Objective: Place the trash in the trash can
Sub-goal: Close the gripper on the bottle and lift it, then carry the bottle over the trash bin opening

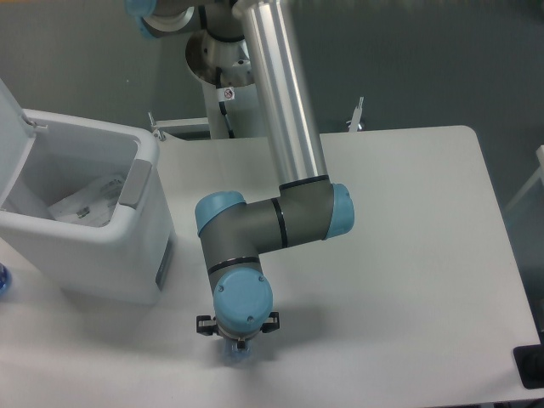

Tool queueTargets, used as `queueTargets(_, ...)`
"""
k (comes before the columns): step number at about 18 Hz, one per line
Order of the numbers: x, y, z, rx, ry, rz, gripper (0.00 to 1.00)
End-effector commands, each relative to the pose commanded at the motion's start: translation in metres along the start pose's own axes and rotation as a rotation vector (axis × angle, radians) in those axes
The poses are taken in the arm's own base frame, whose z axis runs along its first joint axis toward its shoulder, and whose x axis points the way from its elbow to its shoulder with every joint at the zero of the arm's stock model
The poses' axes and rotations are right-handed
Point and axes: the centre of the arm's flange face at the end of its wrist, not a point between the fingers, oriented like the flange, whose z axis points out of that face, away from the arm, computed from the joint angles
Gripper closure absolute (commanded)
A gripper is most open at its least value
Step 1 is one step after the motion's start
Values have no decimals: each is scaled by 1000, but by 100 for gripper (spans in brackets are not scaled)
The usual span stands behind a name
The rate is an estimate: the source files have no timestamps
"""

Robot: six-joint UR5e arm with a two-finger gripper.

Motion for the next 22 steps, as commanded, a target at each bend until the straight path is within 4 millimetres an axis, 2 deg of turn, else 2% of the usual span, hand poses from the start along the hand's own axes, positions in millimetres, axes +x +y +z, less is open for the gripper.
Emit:
queueTargets(2,-1,-1,-14,42,-8,1,65)
queueTargets(4,1,-1,-40,111,-16,5,65)
queueTargets(6,-6,3,-82,208,-31,-1,65)
queueTargets(7,-18,7,-106,258,-33,-16,65)
queueTargets(11,-33,26,-188,448,61,-15,65)
queueTargets(15,-17,46,-280,640,133,25,65)
queueTargets(17,-13,60,-320,714,186,48,65)
queueTargets(22,7,102,-391,844,293,122,65)
